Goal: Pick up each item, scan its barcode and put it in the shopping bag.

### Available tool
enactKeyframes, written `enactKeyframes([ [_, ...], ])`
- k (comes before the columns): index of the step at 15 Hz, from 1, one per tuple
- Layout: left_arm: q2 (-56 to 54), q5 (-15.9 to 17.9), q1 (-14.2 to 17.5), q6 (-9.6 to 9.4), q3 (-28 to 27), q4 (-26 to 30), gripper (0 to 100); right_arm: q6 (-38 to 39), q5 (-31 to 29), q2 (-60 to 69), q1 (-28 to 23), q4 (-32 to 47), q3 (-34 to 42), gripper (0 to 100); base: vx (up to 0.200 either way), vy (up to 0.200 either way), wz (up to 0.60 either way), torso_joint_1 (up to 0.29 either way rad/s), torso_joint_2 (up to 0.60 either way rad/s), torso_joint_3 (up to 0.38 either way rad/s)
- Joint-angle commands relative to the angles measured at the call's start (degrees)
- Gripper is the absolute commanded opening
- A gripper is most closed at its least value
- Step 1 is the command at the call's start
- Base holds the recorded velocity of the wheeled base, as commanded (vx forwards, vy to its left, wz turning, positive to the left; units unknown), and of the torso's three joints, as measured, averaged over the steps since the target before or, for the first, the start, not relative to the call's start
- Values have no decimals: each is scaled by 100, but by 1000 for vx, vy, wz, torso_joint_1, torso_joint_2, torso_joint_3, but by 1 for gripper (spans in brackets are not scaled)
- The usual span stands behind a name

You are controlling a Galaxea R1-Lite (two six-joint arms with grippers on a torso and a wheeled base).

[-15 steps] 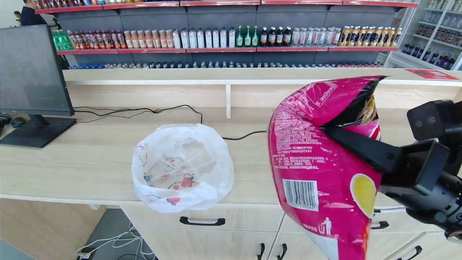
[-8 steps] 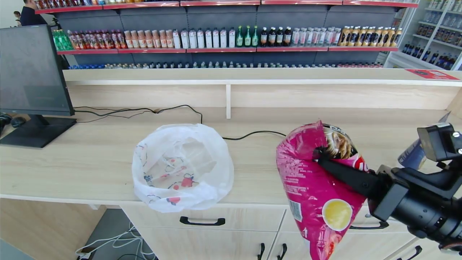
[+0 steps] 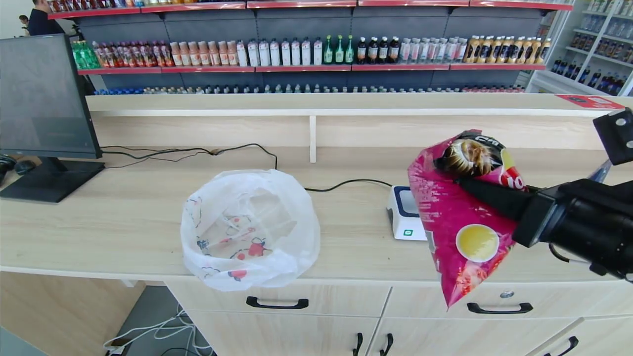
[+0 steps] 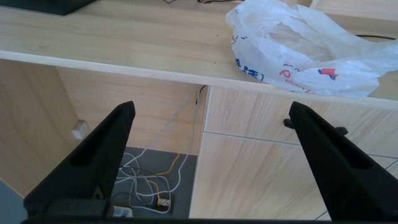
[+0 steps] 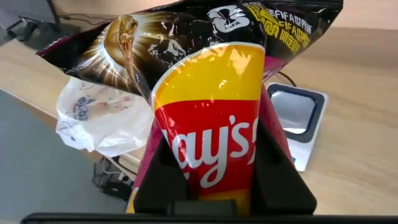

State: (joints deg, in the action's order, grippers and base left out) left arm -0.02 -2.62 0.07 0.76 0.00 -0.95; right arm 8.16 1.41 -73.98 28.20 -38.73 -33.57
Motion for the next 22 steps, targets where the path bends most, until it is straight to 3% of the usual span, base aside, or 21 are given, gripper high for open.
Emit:
enactKeyframes([
  [1,2,-2,1,4,0,-2,100,-183,-89,-46,2,85,-106,0,0,0,0,0,0,0],
  [5,2,-2,1,4,0,-2,100,-455,-1003,-635,2,111,-668,0,0,0,0,0,0,0],
  [7,2,-2,1,4,0,-2,100,-455,-1143,-916,2,111,-1002,0,0,0,0,0,0,0],
  [10,2,-2,1,4,0,-2,100,-473,-2119,-1637,-77,102,-1749,0,0,0,0,0,0,0],
  [17,2,-2,1,4,0,-2,100,-807,-2198,-2243,-403,50,-1776,0,0,0,0,0,0,0],
  [22,2,-2,1,4,0,-2,100,-921,-2163,-2727,-605,-733,-1670,0,0,0,0,0,0,0],
])
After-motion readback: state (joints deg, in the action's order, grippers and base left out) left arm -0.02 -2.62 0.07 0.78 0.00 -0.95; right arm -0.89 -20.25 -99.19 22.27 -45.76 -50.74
